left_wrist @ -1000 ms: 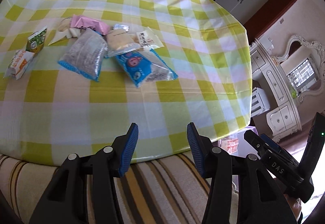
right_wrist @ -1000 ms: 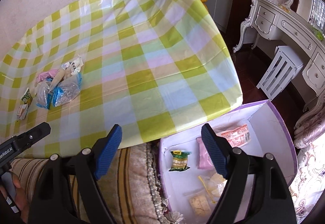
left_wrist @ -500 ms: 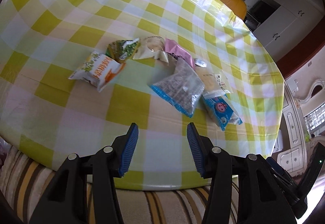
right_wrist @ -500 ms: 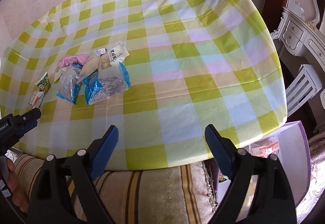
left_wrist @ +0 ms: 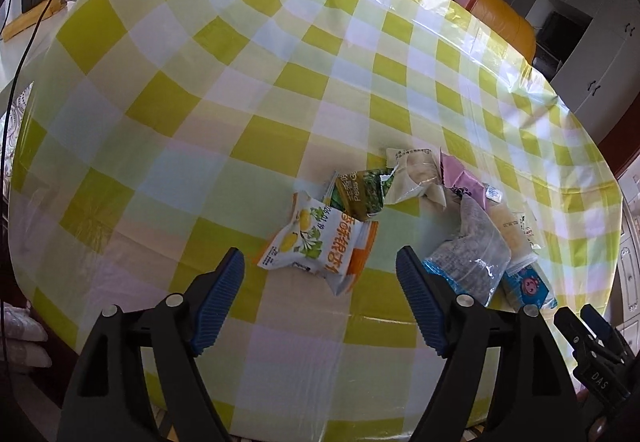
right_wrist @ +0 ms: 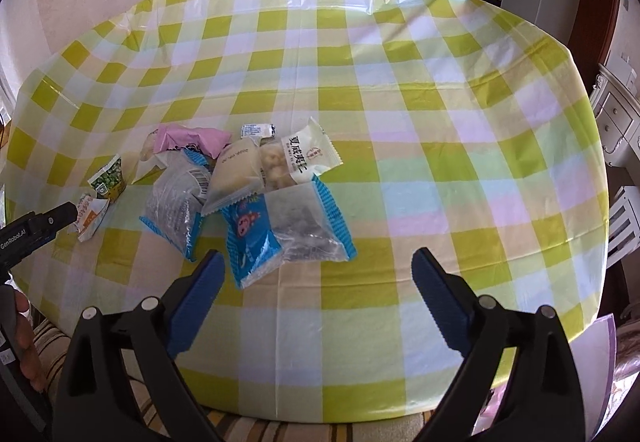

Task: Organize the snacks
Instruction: 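Move both tools back over the snack pile on the table, then grasp the lemon-print packet with left gripper while right gripper grasps blue-edged clear bag, then carry both packets to the white box and open both grippers to drop them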

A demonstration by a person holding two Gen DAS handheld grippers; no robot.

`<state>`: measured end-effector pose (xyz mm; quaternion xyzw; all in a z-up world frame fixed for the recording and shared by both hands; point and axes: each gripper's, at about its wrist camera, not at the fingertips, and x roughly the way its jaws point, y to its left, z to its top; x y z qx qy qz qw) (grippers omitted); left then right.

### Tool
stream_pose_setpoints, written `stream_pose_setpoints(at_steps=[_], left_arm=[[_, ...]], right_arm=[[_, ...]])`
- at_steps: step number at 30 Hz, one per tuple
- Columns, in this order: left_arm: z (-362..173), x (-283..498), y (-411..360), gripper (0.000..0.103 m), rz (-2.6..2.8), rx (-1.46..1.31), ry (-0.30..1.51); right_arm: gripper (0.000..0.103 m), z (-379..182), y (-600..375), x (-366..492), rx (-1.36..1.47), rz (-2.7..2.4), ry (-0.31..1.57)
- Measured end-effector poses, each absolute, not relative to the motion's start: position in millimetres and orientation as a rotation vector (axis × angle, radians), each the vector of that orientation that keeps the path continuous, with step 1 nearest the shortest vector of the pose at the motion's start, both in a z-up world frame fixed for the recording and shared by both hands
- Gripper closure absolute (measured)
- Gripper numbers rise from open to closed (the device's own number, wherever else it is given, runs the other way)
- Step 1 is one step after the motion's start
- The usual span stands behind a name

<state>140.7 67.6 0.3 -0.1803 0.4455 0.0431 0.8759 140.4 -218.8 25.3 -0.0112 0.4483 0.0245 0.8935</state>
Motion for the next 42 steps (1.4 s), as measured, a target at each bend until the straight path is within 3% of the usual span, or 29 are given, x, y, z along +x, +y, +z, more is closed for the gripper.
stream_pose_setpoints(at_steps=[16,21,24,26,42], left_arm=[[-24,177,55,0.025,0.027,-0.276,1.025],[-23,179,49,0.045,0.011,-0.249,1.017],[-22,177,45,0.055,0.000,-0.230,1.008],[-19,175,43,0.061,-0.003,-0.219,1.001],[2,136,37,0.066,-0.047,-0.268,0.972]], right_arm=[[0.003,-18,-198,200,-0.091,0.127,1.065],[0.003,-25,-199,203,-0.046,0.149,1.084],[0.020,-24,-195,201,-0.047,0.185,1.085],[0.047,-23,-191,198,-0.047,0.203,1.087],[0.066,2,-222,154,-0.014,0.107,1.062]])
